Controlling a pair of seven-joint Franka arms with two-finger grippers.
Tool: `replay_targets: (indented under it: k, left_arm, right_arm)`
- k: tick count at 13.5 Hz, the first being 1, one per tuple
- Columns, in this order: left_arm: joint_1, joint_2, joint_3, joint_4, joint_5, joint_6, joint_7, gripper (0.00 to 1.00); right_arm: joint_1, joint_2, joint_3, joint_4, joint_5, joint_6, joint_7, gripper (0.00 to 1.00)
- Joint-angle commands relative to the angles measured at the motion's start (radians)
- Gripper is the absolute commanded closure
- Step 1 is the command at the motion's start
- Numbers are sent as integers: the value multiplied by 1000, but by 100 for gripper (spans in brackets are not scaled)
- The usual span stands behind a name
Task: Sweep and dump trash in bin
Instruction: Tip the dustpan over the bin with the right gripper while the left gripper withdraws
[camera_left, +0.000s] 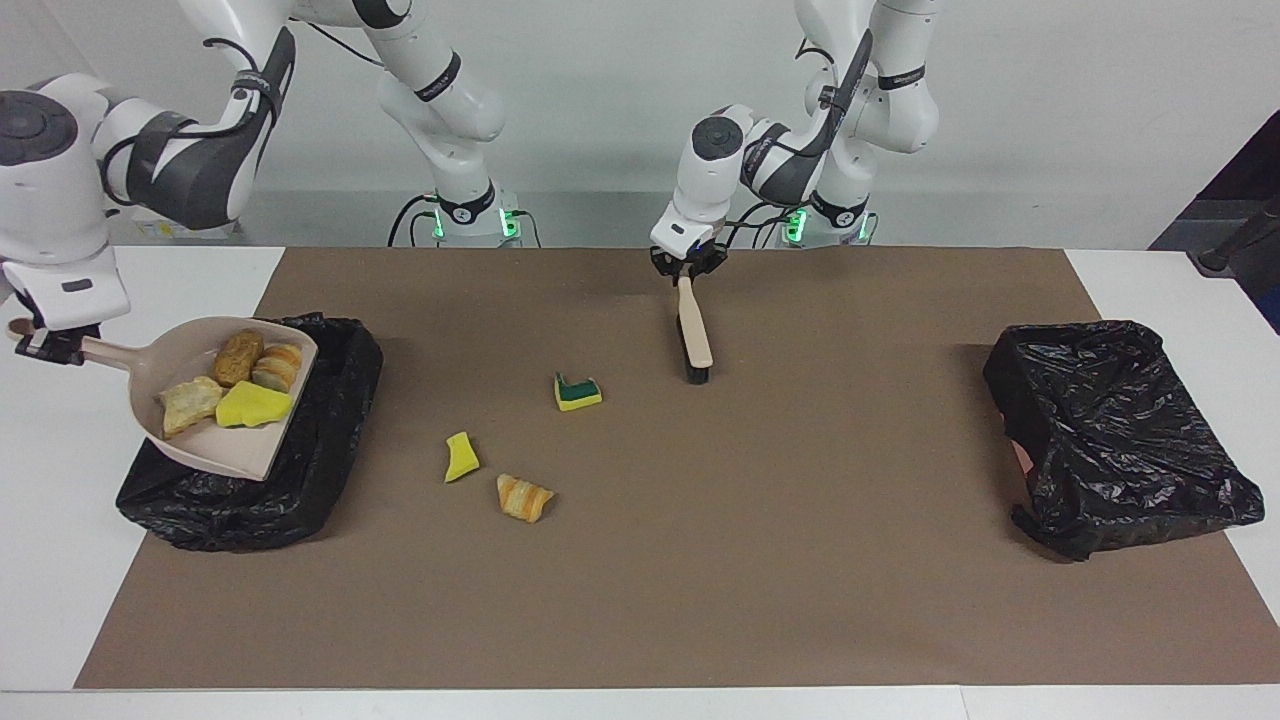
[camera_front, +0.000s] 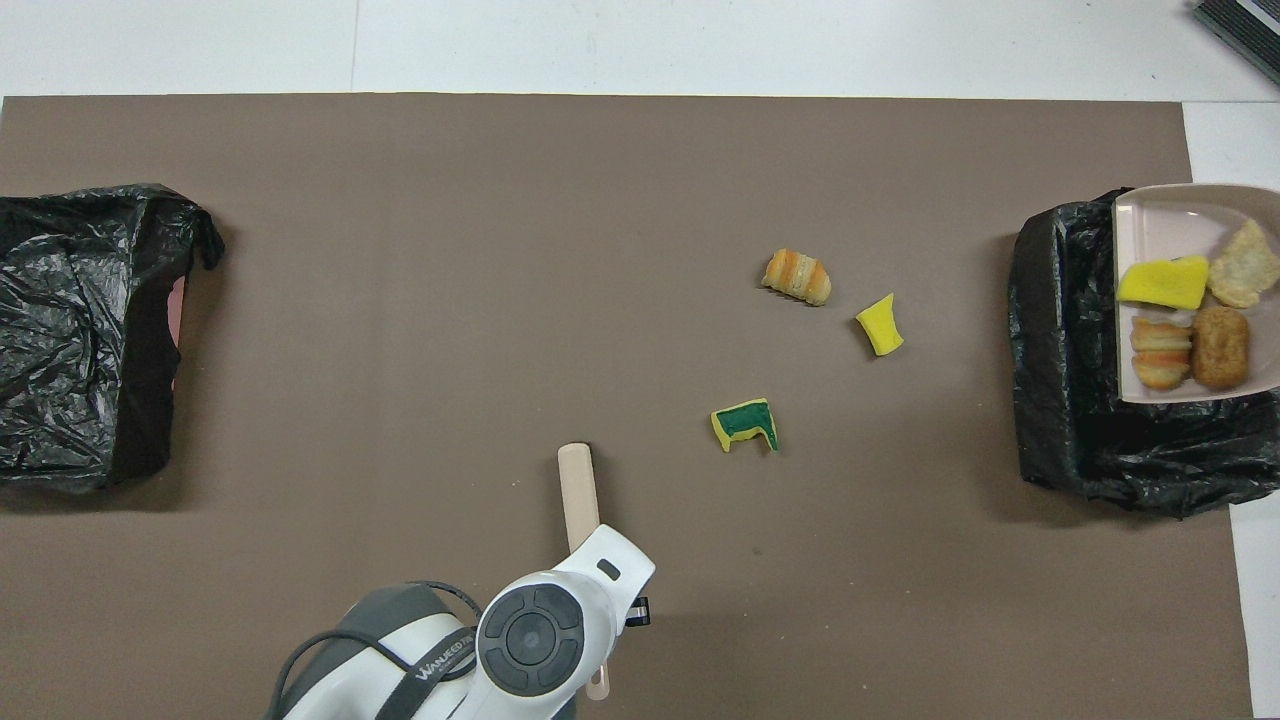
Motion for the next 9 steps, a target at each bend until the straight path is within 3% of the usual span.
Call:
replay_targets:
  k: [1,3,6,9]
  left_arm:
    - [4,-2,10,-15,20,21,-15,27]
    - [39,9,12,3,22,9,-6,0]
    - [137,12,13,76,26,-37,38,0]
    - [255,10,12,130,104,-40,45,0]
  right_arm:
    - [3,-31,8,-86,-122,27,145,100]
    - [26,-42,8,-103,-200,-4,275,100]
    - [71,-43,8,-96,-282,-100,344,100]
    - [143,-43,8,-88,-432,-166,345,100]
